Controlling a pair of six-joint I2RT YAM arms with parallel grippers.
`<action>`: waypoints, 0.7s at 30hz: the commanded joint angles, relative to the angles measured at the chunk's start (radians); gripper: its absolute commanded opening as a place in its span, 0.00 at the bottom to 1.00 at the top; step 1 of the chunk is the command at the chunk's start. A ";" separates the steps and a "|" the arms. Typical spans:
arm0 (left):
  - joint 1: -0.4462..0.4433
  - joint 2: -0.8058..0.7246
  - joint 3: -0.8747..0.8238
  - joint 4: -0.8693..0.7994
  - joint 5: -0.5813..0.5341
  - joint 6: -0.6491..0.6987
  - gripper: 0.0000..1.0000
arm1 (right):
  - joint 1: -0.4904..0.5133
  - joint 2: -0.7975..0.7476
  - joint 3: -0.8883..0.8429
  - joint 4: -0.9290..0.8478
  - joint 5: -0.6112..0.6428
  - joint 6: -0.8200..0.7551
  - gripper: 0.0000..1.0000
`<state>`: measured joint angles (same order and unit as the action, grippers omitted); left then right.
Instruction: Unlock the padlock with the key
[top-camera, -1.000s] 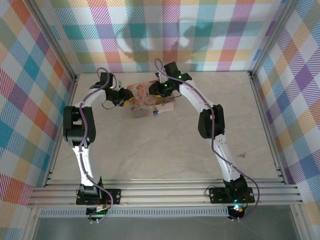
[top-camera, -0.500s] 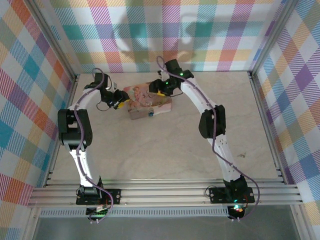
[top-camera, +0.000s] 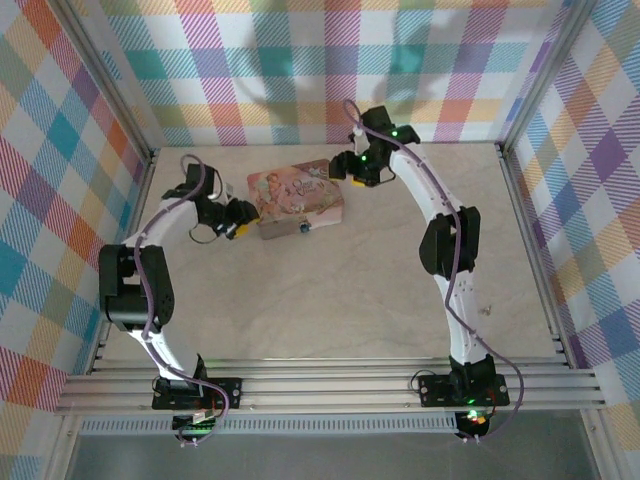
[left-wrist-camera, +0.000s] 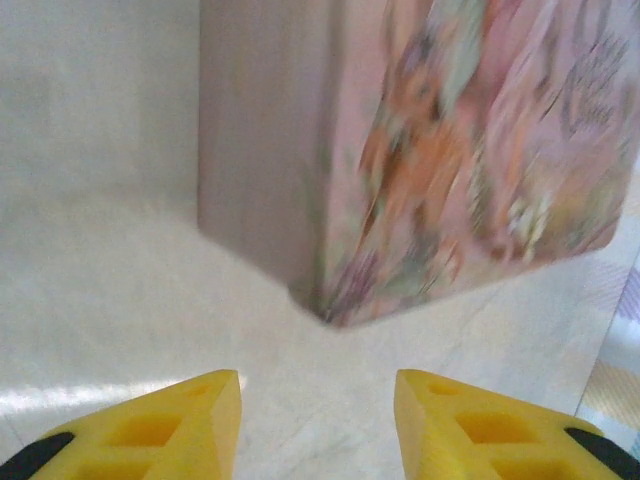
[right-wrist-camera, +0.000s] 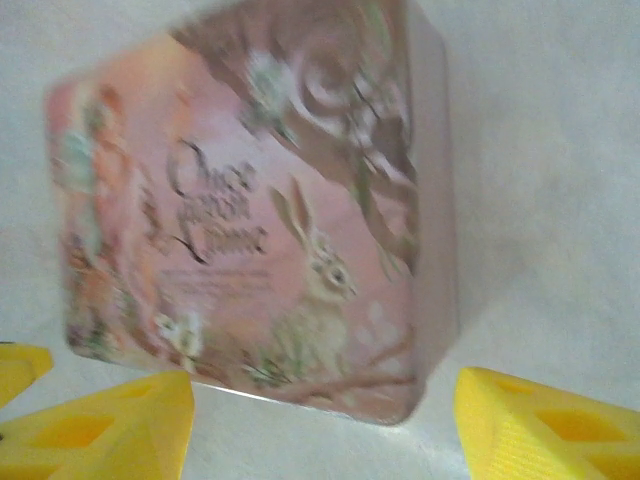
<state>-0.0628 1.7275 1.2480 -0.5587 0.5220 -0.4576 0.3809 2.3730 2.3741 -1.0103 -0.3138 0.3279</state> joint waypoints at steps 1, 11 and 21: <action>-0.060 -0.039 -0.071 0.065 0.000 -0.054 0.44 | 0.009 -0.072 -0.144 0.038 -0.005 0.002 0.69; -0.120 0.087 -0.011 0.145 -0.009 -0.089 0.41 | 0.009 -0.053 -0.233 0.200 -0.140 0.095 0.69; -0.121 0.228 0.137 0.140 -0.030 -0.078 0.40 | 0.009 0.140 0.115 0.093 -0.160 0.097 0.68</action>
<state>-0.1810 1.9266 1.3411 -0.4381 0.5030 -0.5346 0.3855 2.4588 2.4149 -0.8604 -0.4473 0.4122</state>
